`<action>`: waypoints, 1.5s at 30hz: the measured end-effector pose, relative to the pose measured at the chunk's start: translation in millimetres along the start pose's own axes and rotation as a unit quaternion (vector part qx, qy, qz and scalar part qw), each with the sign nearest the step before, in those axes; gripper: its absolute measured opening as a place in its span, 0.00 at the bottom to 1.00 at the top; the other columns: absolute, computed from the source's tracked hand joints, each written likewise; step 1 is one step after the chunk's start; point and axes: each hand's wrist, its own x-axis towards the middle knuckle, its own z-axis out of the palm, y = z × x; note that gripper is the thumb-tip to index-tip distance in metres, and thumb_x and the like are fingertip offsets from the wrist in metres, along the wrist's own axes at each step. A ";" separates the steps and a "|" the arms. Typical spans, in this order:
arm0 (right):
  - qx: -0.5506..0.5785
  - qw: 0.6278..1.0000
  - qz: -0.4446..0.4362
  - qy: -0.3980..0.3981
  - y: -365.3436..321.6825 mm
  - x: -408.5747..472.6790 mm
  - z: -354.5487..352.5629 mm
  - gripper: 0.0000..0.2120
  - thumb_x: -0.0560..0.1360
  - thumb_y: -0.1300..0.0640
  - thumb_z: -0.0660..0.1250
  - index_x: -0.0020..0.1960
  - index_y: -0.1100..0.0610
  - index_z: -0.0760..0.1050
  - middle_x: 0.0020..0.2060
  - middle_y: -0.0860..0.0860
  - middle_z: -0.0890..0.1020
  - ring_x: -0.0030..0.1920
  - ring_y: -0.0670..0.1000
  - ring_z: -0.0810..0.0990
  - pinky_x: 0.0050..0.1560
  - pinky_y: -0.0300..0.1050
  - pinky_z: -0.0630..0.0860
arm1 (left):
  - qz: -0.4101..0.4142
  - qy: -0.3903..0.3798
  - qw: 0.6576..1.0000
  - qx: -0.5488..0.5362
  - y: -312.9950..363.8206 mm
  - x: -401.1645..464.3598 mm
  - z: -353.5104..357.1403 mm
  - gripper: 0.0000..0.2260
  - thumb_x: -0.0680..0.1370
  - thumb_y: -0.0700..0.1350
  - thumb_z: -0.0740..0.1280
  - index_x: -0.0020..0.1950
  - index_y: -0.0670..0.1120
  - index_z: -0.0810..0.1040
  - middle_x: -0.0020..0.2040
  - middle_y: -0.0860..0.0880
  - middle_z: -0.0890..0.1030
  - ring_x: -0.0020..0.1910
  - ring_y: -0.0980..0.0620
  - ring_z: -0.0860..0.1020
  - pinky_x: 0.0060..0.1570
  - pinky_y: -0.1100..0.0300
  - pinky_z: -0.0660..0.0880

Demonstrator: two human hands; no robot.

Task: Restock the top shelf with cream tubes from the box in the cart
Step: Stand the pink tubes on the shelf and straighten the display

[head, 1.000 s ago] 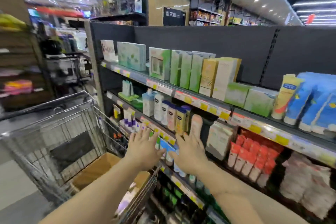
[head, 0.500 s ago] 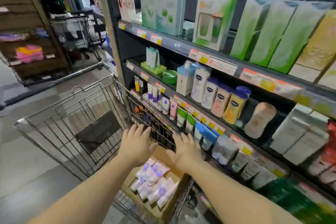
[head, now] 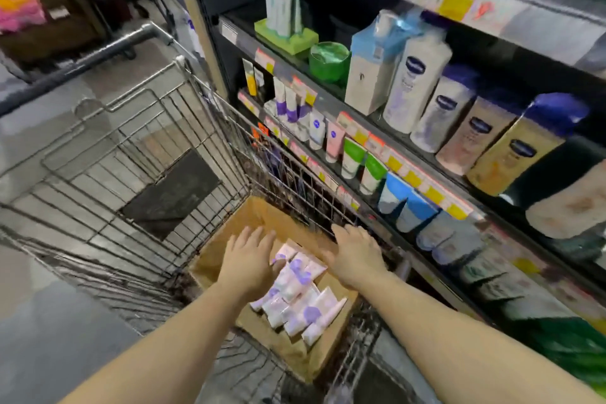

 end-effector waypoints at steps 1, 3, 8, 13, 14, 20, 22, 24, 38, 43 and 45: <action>-0.004 1.000 0.004 -0.004 0.8 4.3 6.2 0.32 0.78 0.37 0.57 0.76 0.52 0.60 0.72 0.55 0.66 0.74 0.58 0.61 0.73 0.56 0.60 | 0.003 -0.013 1.000 0.000 -1.8 4.7 7.3 0.31 0.79 0.64 0.54 0.79 0.52 0.54 0.80 0.49 0.55 0.78 0.45 0.50 0.76 0.45 0.49; -0.001 1.000 0.016 -0.015 1.0 13.3 18.2 0.30 0.78 0.38 0.57 0.75 0.53 0.60 0.70 0.54 0.68 0.72 0.57 0.63 0.71 0.55 0.62 | 0.014 -0.026 1.000 -0.004 -7.6 17.9 16.5 0.30 0.79 0.63 0.55 0.78 0.53 0.55 0.79 0.49 0.55 0.78 0.45 0.51 0.76 0.45 0.49; 0.060 0.994 0.081 -0.049 -5.5 33.1 51.6 0.25 0.78 0.41 0.60 0.71 0.52 0.65 0.68 0.53 0.71 0.70 0.57 0.66 0.67 0.52 0.66 | 0.060 -0.060 0.996 -0.009 -31.1 54.6 42.9 0.29 0.80 0.62 0.56 0.78 0.53 0.55 0.79 0.49 0.55 0.78 0.45 0.52 0.76 0.45 0.50; 0.127 0.970 0.187 -0.089 -21.3 48.2 107.8 0.23 0.78 0.44 0.61 0.70 0.51 0.67 0.65 0.55 0.74 0.66 0.59 0.71 0.64 0.51 0.70 | 0.114 -0.127 0.985 0.020 -58.8 92.9 77.5 0.29 0.79 0.62 0.56 0.77 0.53 0.56 0.79 0.48 0.56 0.78 0.44 0.53 0.75 0.46 0.52; 0.141 0.964 0.206 -0.096 -24.4 51.7 120.3 0.21 0.78 0.44 0.59 0.69 0.51 0.68 0.64 0.54 0.74 0.65 0.58 0.72 0.63 0.51 0.70 | 0.122 -0.134 0.983 0.022 -64.8 96.9 84.6 0.28 0.79 0.62 0.56 0.76 0.52 0.58 0.78 0.48 0.59 0.77 0.44 0.55 0.74 0.46 0.54; 0.234 0.910 0.320 -0.117 -40.3 78.1 196.4 0.25 0.73 0.38 0.58 0.67 0.45 0.63 0.64 0.49 0.75 0.61 0.56 0.76 0.58 0.51 0.74 | 0.161 -0.106 0.981 0.001 -95.3 125.1 136.5 0.27 0.76 0.60 0.59 0.72 0.51 0.67 0.74 0.49 0.68 0.74 0.43 0.63 0.71 0.45 0.61; 0.249 0.896 0.354 -0.102 -44.9 85.6 214.3 0.28 0.71 0.37 0.57 0.70 0.43 0.59 0.66 0.48 0.73 0.62 0.57 0.76 0.58 0.50 0.73 | 0.169 -0.133 0.976 0.011 -98.7 134.4 150.4 0.34 0.72 0.64 0.48 0.75 0.52 0.62 0.76 0.49 0.64 0.76 0.44 0.59 0.74 0.45 0.57; 0.262 0.881 0.388 -0.070 -48.9 96.0 228.9 0.31 0.73 0.41 0.60 0.73 0.45 0.56 0.66 0.50 0.73 0.64 0.58 0.75 0.58 0.49 0.72 | 0.183 -0.138 0.973 0.009 -102.4 142.4 164.4 0.36 0.69 0.64 0.44 0.74 0.52 0.63 0.75 0.49 0.65 0.75 0.43 0.59 0.72 0.43 0.58; 0.381 0.828 0.410 -0.033 -35.1 62.3 228.7 0.10 0.67 0.49 0.66 0.48 0.43 0.72 0.49 0.47 0.81 0.48 0.53 0.80 0.47 0.51 0.81 | 0.120 -0.202 0.970 -0.067 -82.8 144.2 175.9 0.13 0.78 0.56 0.55 0.54 0.53 0.76 0.54 0.52 0.77 0.58 0.47 0.75 0.56 0.57 0.69; 0.395 0.831 0.390 0.028 -20.3 59.5 220.6 0.16 0.71 0.53 0.69 0.56 0.49 0.70 0.55 0.50 0.78 0.46 0.52 0.78 0.39 0.44 0.74 | 0.030 -0.262 0.948 -0.179 -45.8 154.9 190.3 0.18 0.77 0.51 0.65 0.66 0.48 0.73 0.52 0.50 0.81 0.49 0.50 0.78 0.47 0.61 0.72; 0.397 0.835 0.379 0.033 -11.6 60.5 224.6 0.14 0.72 0.53 0.70 0.52 0.50 0.68 0.53 0.50 0.78 0.42 0.52 0.76 0.35 0.43 0.70 | 0.013 -0.243 0.954 -0.174 -36.0 157.9 200.9 0.10 0.74 0.52 0.69 0.53 0.51 0.77 0.42 0.54 0.81 0.43 0.51 0.79 0.44 0.58 0.76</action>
